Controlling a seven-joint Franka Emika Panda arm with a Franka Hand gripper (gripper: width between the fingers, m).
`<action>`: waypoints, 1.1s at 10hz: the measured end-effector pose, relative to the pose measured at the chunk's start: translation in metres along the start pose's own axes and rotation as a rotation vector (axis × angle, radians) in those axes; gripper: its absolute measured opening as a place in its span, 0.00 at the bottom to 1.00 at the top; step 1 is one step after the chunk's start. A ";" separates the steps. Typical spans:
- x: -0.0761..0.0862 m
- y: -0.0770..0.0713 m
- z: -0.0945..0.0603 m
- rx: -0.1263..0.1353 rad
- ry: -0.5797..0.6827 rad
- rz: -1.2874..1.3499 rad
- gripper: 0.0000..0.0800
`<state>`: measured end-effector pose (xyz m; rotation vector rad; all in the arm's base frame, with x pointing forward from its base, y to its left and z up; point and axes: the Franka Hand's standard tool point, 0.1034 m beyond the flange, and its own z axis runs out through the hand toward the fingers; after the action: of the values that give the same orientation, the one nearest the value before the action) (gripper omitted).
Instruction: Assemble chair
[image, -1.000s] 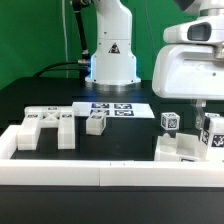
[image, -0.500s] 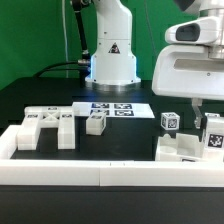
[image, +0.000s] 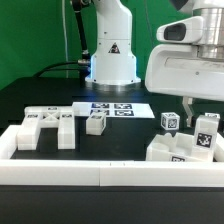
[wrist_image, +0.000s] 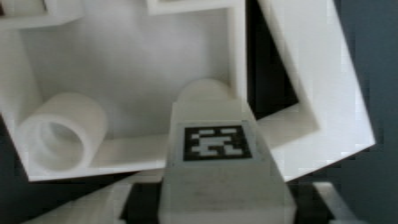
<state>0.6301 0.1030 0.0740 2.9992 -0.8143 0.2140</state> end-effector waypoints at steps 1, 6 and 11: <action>0.002 0.004 0.000 -0.008 0.000 0.045 0.36; 0.001 0.001 -0.012 0.007 0.005 -0.029 0.78; -0.014 0.018 -0.025 0.020 0.000 -0.090 0.81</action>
Offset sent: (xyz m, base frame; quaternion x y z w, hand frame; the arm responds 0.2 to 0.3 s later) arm 0.0000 0.0000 0.0000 0.0000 0.0000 0.0000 1.0000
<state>0.6060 0.0955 0.0969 3.0455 -0.6788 0.2211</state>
